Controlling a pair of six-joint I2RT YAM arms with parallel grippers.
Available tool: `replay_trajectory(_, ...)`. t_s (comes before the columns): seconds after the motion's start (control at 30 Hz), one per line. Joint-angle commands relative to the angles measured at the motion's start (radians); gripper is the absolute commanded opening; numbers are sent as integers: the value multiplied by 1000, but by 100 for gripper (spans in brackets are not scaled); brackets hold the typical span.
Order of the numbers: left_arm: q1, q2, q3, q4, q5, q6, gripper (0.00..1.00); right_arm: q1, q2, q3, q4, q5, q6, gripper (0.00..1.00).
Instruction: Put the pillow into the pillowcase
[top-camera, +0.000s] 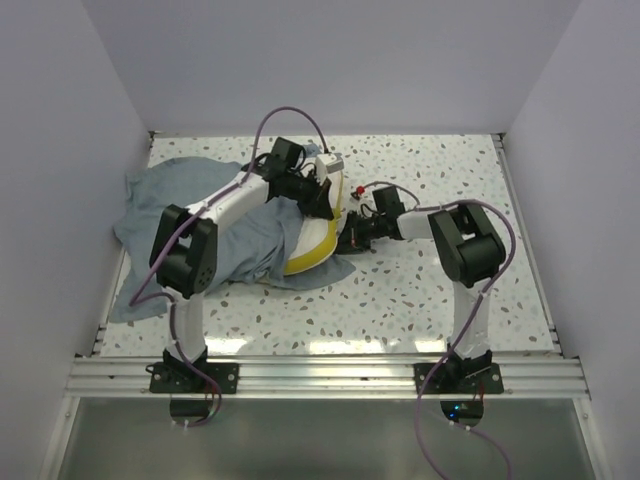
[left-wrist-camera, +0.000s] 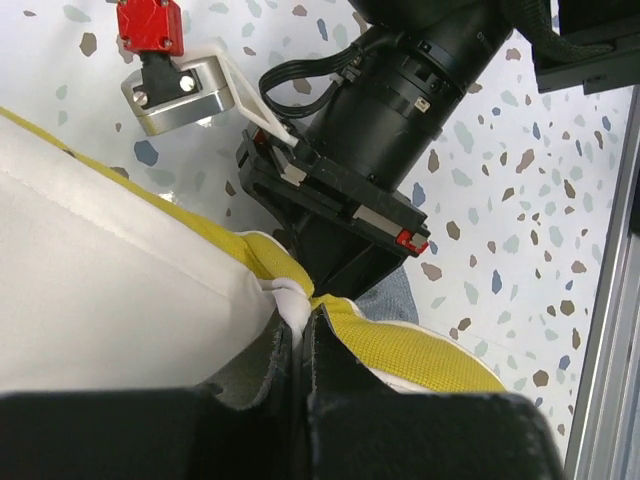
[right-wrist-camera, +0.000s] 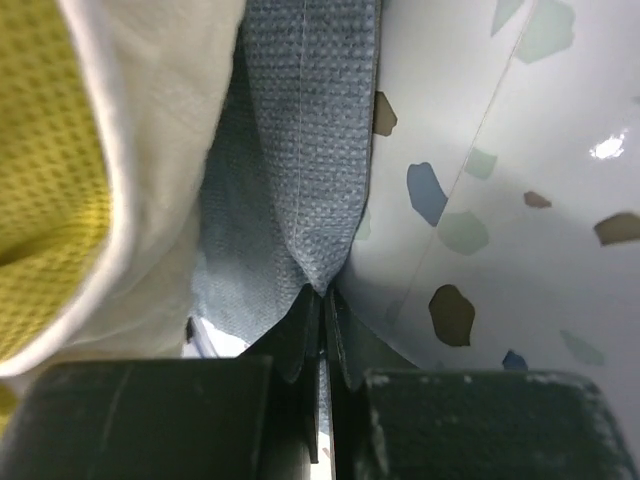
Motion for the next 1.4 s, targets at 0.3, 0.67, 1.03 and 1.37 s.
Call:
replay_trajectory(0.3, 11, -157, -39, -171, -175, 178, 0, -223, -366, -154, -307, 335, -231, 0)
replay_trajectory(0.67, -10, -146, -297, -248, -413, 371, 0, -333, -724, -338, -574, 30, -415, 0)
replay_trajectory(1.03, -69, -273, -405, -420, -124, 692, 23, -316, -425, 44, -400, 302, -317, 94)
replay_trajectory(1.37, -67, -449, -368, -235, -82, 458, 89, -120, -17, 406, -429, 493, -285, 96)
